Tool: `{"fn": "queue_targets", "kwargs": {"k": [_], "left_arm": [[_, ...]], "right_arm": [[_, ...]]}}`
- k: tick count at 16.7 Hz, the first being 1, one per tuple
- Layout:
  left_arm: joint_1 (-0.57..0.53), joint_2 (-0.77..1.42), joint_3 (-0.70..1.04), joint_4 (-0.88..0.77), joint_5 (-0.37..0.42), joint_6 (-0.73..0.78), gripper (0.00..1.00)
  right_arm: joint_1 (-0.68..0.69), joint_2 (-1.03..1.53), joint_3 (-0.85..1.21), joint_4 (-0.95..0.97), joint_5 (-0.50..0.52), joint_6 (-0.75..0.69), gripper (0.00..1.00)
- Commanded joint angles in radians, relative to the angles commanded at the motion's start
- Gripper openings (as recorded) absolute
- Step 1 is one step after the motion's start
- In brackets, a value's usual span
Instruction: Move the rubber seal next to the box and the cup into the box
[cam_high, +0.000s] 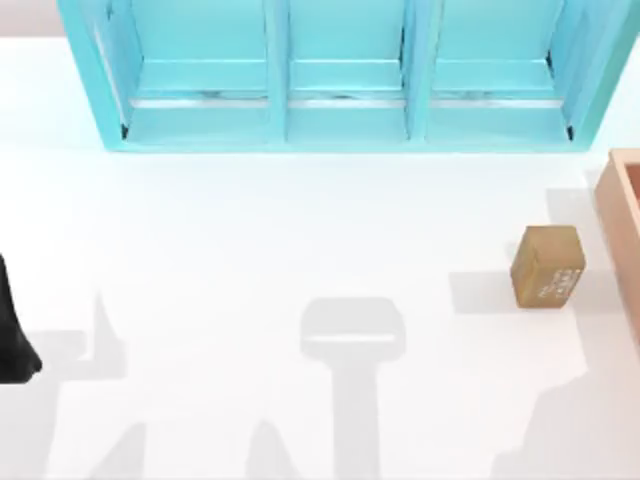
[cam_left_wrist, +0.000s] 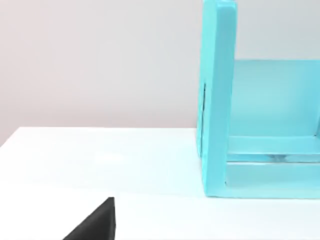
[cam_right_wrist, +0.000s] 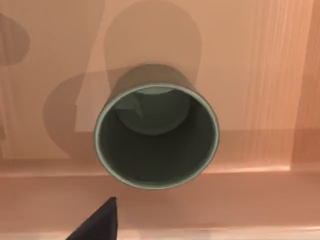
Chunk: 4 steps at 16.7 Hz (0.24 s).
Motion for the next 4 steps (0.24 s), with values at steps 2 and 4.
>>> {"fn": "queue_targets", "kwargs": {"k": [2,4], "left_arm": [[0.0,0.0,0.0,0.0,0.0,0.0,1.0],[0.0,0.0,0.0,0.0,0.0,0.0,1.0]], "right_arm": [[-0.001,-0.012,0.043,-0.05,0.001,0.001,1.0],[-0.001,-0.015,0.052,-0.06,0.002,0.002,1.0]]}}
